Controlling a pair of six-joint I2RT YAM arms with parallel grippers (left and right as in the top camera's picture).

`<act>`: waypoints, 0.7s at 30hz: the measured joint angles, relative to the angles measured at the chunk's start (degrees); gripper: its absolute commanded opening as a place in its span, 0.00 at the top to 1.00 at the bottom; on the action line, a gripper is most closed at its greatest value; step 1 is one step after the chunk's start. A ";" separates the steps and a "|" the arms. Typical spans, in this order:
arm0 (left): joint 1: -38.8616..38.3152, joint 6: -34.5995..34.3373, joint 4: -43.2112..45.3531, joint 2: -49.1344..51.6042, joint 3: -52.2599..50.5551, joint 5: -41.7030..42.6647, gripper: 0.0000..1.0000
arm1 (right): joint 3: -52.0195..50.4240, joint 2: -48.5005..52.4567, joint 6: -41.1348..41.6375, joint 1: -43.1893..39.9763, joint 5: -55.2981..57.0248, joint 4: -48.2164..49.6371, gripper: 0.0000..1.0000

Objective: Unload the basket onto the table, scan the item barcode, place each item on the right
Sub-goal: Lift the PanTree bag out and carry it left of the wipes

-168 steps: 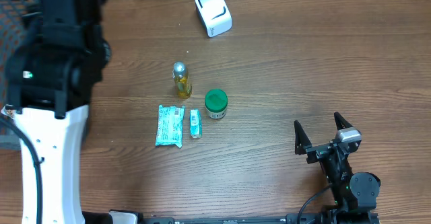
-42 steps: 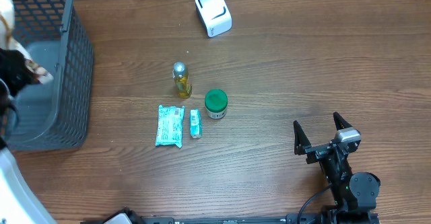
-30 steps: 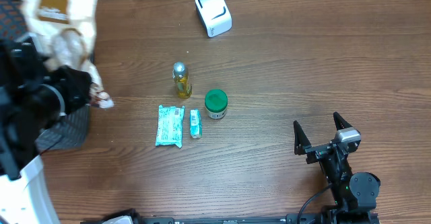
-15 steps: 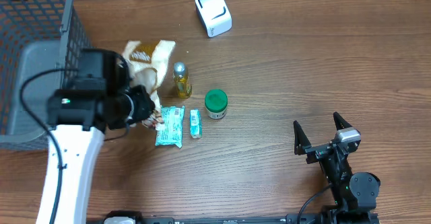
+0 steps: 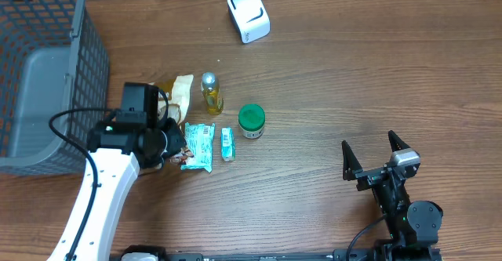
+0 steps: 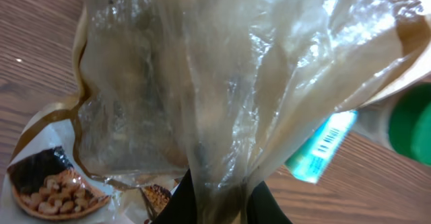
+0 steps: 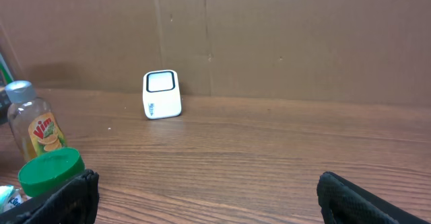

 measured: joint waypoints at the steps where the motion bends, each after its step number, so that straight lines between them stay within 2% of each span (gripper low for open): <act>1: 0.00 -0.09 0.81 0.00 -1.14 -0.07 0.92 | 0.00 0.00 0.00 0.00 0.00 -0.02 0.00; 13: 0.00 -1.07 10.54 0.00 -11.43 -0.20 0.83 | 0.00 0.00 -0.02 0.00 -0.02 -0.04 0.00; 21: 0.00 -1.27 11.41 0.11 -12.39 -0.20 0.80 | 0.00 0.00 -0.02 0.00 -0.02 -0.04 0.00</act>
